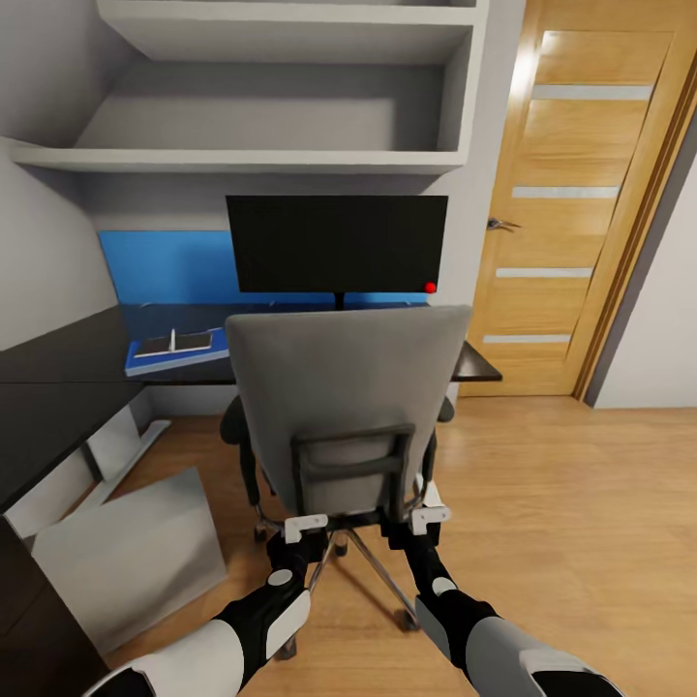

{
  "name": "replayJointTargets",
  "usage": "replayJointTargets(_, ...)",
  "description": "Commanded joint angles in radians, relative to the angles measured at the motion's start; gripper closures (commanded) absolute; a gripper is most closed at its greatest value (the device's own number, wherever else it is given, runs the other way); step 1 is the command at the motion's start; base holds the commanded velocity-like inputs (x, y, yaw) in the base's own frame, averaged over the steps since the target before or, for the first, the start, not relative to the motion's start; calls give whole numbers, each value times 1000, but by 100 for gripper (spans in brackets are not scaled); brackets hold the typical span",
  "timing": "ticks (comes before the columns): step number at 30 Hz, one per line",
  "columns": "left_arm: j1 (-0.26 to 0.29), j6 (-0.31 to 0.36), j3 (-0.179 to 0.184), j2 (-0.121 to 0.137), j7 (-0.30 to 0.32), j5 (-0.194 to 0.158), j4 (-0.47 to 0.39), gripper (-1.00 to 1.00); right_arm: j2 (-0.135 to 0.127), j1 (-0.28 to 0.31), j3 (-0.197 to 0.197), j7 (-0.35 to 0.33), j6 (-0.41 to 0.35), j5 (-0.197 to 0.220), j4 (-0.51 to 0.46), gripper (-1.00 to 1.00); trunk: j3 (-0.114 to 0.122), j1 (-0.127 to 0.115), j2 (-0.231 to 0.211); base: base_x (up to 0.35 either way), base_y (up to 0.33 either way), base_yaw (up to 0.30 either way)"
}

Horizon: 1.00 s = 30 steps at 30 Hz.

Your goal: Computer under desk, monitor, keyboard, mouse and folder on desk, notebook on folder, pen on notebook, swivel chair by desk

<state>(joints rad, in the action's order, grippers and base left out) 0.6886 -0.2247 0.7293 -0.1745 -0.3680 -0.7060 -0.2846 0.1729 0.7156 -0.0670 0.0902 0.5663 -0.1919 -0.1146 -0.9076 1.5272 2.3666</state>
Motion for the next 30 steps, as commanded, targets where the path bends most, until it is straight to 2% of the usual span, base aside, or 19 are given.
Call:
replayJointTargets(1,1,-5,9,0,-5,-8,1,-100,0,1,-7,5,3,-11,1,-100,-1,0,0,165,1,0)
replayJointTargets(6,1,-3,9,0,-5,-9,1,-100,0,1,-7,5,3,-11,1,-100,-1,0,0,214,0,0)
replayJointTargets(21,1,-2,9,0,-5,-9,1,-100,-1,1,-7,5,4,-11,1,-100,-1,0,0,13,0,0)
replayJointTargets(30,1,-6,9,0,-6,-9,1,-100,-1,1,-7,5,4,-11,1,-100,-1,0,0,185,0,0)
